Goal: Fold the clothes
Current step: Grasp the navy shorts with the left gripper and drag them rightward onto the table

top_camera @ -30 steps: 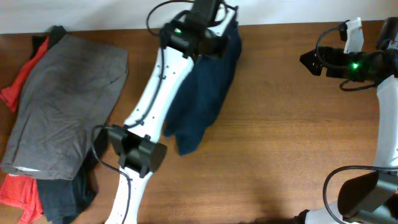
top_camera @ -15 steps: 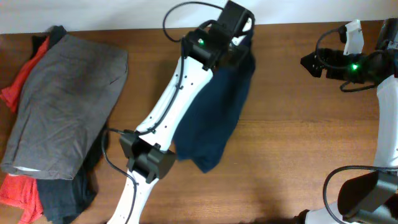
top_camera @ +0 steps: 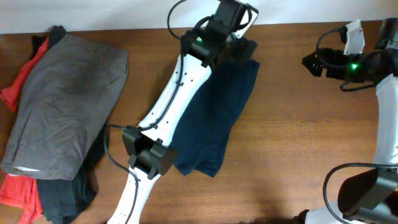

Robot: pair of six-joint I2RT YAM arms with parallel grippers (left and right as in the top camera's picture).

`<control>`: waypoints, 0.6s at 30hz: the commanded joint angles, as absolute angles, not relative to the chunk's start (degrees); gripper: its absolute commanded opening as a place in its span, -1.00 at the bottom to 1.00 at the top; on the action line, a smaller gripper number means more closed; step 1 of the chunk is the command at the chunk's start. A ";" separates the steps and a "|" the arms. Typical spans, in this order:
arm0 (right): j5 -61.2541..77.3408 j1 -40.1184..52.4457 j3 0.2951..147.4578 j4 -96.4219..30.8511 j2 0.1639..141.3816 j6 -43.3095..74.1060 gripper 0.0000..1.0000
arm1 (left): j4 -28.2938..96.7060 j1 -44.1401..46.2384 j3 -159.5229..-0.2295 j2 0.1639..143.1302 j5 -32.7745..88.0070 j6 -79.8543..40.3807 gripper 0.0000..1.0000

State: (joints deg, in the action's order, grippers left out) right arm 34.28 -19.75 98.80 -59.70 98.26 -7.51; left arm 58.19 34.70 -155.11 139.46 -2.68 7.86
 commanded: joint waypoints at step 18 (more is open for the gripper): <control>33.76 -20.01 99.74 -59.16 99.13 -6.79 0.88 | 47.22 40.01 -155.79 159.70 0.16 3.07 0.96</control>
